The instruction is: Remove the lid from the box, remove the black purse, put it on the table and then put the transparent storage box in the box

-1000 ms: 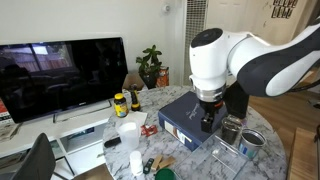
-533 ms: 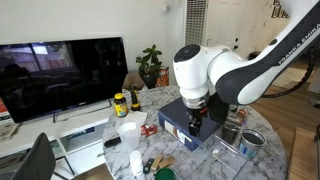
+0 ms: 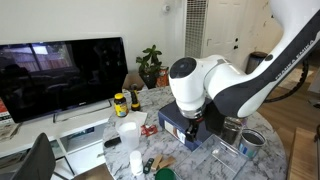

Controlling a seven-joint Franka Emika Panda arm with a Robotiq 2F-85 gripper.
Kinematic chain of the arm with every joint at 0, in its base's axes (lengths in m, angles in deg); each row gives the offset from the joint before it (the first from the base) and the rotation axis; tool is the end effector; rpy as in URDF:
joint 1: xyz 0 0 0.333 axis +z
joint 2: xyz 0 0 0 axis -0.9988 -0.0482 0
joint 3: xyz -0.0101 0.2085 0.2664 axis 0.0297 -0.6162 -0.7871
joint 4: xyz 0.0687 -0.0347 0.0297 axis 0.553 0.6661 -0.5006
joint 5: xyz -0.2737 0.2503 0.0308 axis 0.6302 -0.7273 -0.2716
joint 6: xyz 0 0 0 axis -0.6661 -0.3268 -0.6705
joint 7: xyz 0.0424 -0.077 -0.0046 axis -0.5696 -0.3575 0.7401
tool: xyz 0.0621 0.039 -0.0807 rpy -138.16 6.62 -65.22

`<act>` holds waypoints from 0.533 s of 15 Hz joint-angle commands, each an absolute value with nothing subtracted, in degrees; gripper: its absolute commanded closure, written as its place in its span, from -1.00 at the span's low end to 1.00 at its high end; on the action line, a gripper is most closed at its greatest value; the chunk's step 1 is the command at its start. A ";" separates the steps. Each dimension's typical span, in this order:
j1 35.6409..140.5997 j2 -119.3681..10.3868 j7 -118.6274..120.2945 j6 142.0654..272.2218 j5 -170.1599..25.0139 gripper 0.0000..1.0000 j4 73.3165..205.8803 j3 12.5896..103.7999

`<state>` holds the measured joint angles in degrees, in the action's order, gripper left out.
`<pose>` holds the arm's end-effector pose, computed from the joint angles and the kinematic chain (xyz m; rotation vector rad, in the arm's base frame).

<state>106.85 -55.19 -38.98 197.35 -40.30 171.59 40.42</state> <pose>0.4533 0.2702 0.2765 2.6654 0.3135 0.0480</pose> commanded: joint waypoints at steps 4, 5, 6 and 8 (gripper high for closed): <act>113.07 -64.95 -51.20 195.79 -26.90 -1.00 164.35 44.95; 113.36 -66.24 -52.40 195.55 -25.55 -1.00 163.51 45.29; 113.63 -67.54 -53.07 195.03 -24.41 -1.00 162.17 45.60; 114.03 -69.82 -54.15 193.75 -22.38 -1.00 160.34 46.19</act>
